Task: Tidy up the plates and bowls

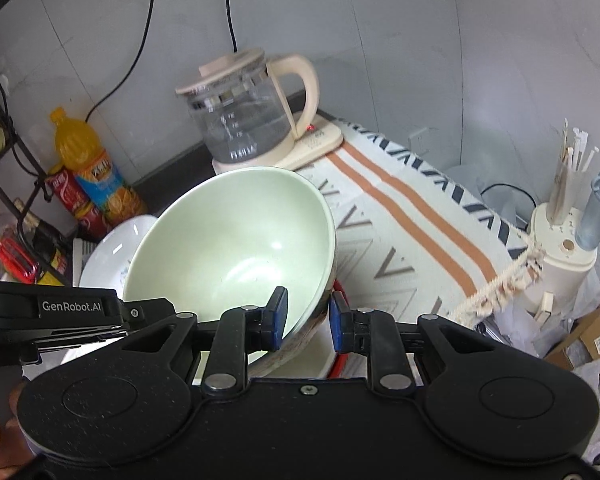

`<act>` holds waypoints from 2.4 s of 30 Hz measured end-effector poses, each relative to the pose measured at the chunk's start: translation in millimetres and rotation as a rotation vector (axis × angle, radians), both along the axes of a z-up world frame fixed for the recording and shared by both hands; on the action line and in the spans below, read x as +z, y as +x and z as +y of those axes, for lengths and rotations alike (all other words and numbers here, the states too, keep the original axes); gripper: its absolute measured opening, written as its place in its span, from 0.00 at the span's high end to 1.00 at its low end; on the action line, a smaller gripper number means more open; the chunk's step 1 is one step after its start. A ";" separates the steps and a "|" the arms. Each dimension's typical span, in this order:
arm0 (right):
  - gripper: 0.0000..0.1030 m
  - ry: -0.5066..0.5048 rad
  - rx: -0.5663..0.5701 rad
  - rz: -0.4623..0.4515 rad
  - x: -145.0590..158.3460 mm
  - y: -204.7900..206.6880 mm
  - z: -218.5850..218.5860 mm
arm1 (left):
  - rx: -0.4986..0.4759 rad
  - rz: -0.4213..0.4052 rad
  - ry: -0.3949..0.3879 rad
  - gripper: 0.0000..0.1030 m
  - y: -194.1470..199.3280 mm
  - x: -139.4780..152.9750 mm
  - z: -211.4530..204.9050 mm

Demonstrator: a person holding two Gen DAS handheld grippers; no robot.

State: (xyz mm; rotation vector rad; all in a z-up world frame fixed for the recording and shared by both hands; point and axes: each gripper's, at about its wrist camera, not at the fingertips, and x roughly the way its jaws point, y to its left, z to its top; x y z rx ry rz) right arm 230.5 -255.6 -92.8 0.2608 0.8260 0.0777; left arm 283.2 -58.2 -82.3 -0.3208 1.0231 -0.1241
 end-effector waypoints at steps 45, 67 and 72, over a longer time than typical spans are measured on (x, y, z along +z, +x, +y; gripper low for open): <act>0.17 -0.074 0.072 -0.015 7.8 -12.2 23.4 | 0.217 -0.010 0.114 0.22 -33.1 13.0 62.0; 0.05 -0.088 0.263 -0.040 6.4 -27.2 112.5 | 0.406 0.027 0.144 0.22 -89.4 11.7 145.7; 0.05 -0.069 0.308 -0.015 -0.4 -29.3 133.6 | 0.451 0.043 0.142 0.22 -100.1 9.2 162.6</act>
